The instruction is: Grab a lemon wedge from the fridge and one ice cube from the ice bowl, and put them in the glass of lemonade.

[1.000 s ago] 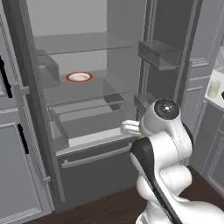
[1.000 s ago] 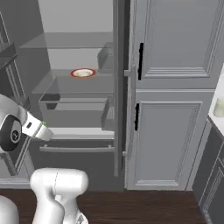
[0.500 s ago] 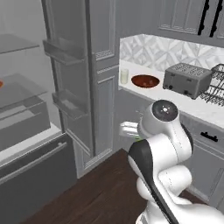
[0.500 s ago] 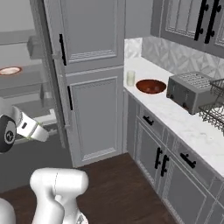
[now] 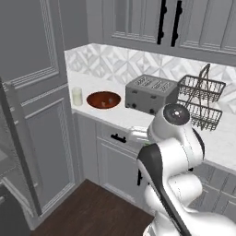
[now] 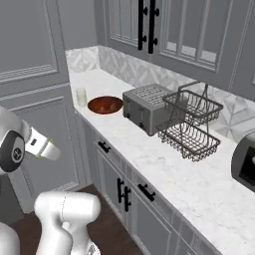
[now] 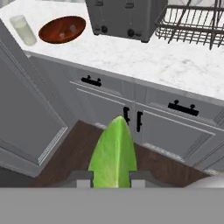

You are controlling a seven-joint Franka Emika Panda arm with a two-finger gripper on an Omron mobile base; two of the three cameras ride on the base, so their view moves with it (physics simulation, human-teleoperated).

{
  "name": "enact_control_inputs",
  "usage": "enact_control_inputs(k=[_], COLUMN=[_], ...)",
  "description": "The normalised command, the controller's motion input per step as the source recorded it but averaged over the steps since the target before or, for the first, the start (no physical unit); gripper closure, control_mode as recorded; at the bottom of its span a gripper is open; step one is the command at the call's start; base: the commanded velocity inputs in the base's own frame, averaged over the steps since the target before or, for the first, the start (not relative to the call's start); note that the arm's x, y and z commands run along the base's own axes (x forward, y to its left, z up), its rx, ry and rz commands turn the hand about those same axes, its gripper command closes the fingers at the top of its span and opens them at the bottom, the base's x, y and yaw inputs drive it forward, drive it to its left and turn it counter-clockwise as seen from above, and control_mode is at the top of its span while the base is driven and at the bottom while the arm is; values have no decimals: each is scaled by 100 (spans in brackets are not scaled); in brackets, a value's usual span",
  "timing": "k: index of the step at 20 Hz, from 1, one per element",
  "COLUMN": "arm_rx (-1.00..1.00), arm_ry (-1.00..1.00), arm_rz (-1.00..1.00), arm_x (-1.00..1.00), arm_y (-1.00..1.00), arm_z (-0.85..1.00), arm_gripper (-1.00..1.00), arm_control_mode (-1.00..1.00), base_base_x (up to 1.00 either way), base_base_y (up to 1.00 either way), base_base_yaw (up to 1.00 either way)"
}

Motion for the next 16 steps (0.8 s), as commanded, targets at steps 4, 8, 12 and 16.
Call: enact_control_inputs(k=[4,8,12,16], arm_rx=[0,0,0,0], arm_ry=[0,0,0,0], arm_rz=[0,0,0,0], arm_x=[0,0,0,0], arm_y=[0,0,0,0], arm_z=[0,0,0,0], arm_gripper=[100,100,100,100], arm_control_mode=[100,100,100,100], base_base_x=[100,100,100,100], base_base_y=[1,23,54,8], base_base_yaw=[3,4,1,0])
